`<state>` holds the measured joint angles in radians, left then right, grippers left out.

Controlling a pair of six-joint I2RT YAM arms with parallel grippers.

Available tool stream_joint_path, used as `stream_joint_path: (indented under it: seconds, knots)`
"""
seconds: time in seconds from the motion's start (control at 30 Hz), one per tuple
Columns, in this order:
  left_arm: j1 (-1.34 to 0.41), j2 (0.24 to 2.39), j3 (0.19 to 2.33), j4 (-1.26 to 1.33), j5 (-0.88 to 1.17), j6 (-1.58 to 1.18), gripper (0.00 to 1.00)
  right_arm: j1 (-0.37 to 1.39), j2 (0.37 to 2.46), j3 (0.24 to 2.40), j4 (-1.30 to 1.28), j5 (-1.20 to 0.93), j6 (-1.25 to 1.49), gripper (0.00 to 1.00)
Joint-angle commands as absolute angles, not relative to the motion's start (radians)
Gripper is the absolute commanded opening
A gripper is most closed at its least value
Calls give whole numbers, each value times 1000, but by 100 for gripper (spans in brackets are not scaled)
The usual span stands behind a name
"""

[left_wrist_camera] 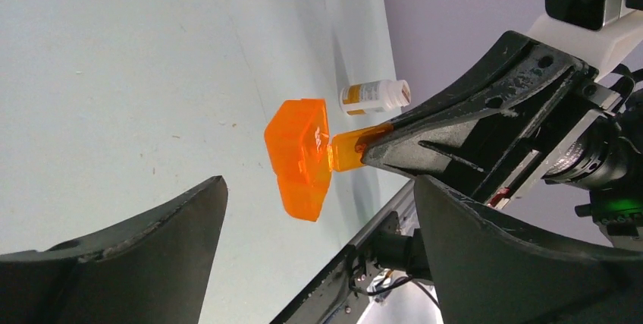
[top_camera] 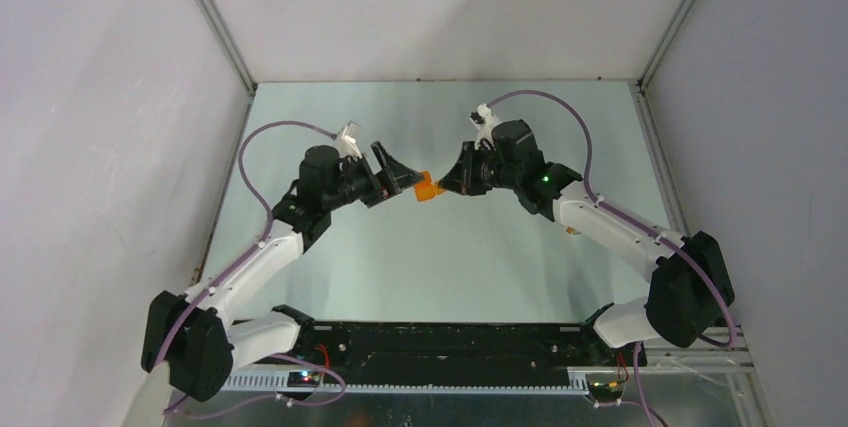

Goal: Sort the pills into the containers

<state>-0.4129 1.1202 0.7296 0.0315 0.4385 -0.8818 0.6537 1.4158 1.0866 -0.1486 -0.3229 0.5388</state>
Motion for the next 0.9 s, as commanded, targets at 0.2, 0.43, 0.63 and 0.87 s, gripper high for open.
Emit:
stream_joint_path:
  seconds: [0.2,0.43,0.63,0.87]
  knots:
    - [-414,1042,782,-107,276,-767,99,626,1444,1090,-365,-138,427,0]
    - [-415,1066,796,-120,275,-749,99,620,1544,1025,-351,-113,412,0]
    - [-414,1070,789,-131,274,-737,99,617,1615,997,-315,-121,411,0]
    - [-414,1072,802,-161,270,-705,99,616,1609,997,-346,-84,394,34]
